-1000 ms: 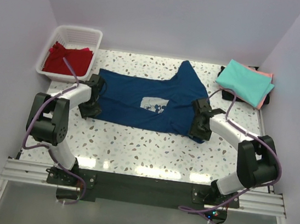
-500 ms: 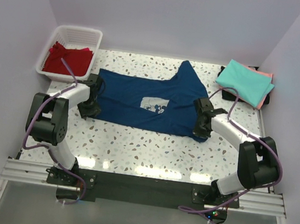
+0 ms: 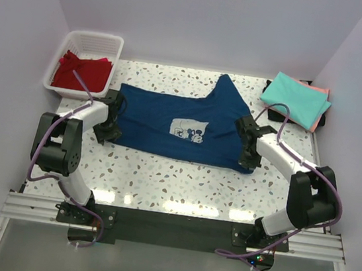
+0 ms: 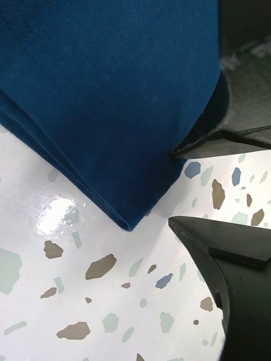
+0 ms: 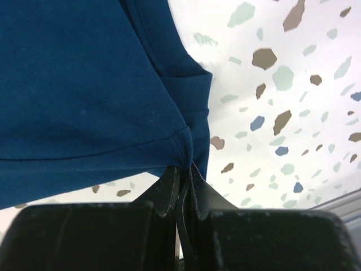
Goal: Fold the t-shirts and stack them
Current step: Fold the tshirt
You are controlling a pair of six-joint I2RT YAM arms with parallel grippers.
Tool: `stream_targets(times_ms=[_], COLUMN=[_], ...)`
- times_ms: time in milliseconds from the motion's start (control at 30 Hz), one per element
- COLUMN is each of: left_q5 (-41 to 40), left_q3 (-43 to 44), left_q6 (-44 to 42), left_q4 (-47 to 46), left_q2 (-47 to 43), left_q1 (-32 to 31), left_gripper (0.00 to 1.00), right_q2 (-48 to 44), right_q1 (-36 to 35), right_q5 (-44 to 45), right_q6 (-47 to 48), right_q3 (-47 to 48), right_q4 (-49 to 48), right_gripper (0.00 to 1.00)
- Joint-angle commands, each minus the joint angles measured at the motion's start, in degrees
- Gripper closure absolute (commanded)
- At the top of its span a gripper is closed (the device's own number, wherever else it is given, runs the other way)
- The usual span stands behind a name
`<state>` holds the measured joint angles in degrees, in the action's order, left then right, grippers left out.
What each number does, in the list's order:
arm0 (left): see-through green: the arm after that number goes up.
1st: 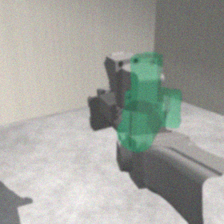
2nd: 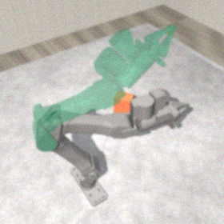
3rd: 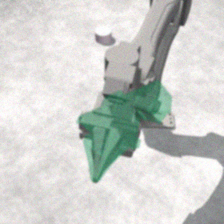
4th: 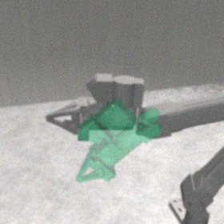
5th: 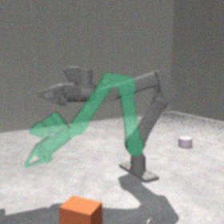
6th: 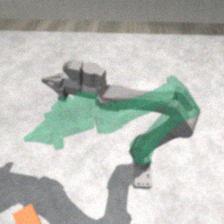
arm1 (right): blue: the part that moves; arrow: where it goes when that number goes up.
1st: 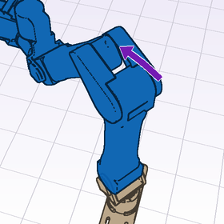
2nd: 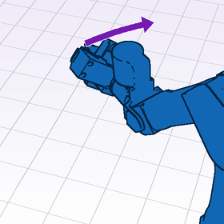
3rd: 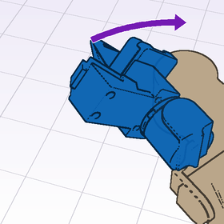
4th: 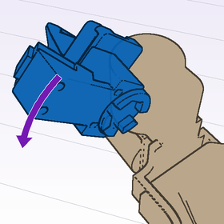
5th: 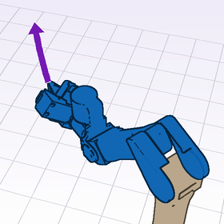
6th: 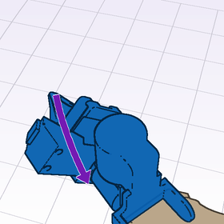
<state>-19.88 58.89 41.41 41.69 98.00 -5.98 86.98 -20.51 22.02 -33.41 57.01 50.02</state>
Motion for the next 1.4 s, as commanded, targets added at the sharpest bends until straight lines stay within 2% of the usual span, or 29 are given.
stream_targets(times_ms=[0, 333, 467, 733, 833, 867, 967, 1167, 1367], left_q5=[-4.5, -4.5, -4.9, -4.0, -4.5, -4.6, -4.3, -4.0, -1.0], left_q3=[-3.2, -8.4, -10.5, -9.5, -8.5, -7.8, -5.3, 1.5, 8.0], left_q6=[1.6, 5.5, 6.8, 9.0, 9.5, 9.5, 9.1, 5.4, 0.2], left_q4=[2.7, 8.0, 10.6, 16.1, 17.3, 17.3, 16.9, 13.3, 7.6], left_q2=[-0.2, -4.5, -8.9, -12.8, -14.6, -15.5, -16.3, -15.4, -8.5], left_q1=[1.2, 1.1, 1.1, 1.0, 1.0, 1.0, 0.9, -0.3, -1.2], left_gripper=[0.50, 0.51, 0.51, 0.53, 0.53, 0.53, 0.53, 0.54, 0.53], right_q2=[-0.6, 3.9, 6.0, 6.4, 5.5, 4.9, 1.4, -3.1, 1.8], right_q1=[0.6, 0.6, 0.6, 0.6, 0.7, 0.7, 0.6, 0.6, 0.6], right_q5=[1.5, -0.8, -0.3, 0.1, 0.9, 1.4, 3.0, 6.7, 0.4], right_q6=[-0.1, -0.8, -0.9, -1.7, -2.4, -2.5, -2.9, -2.5, 0.4], right_q3=[-2.9, -4.6, -4.5, -4.1, -3.2, -2.8, -1.3, 5.0, 9.6], right_q4=[5.8, 5.3, 6.0, 8.8, 10.0, 10.4, 11.0, 11.1, 3.7], right_gripper=[1.00, 1.00, 1.00, 1.00, 0.84, 0.75, 0.65, 0.62, 0.57])
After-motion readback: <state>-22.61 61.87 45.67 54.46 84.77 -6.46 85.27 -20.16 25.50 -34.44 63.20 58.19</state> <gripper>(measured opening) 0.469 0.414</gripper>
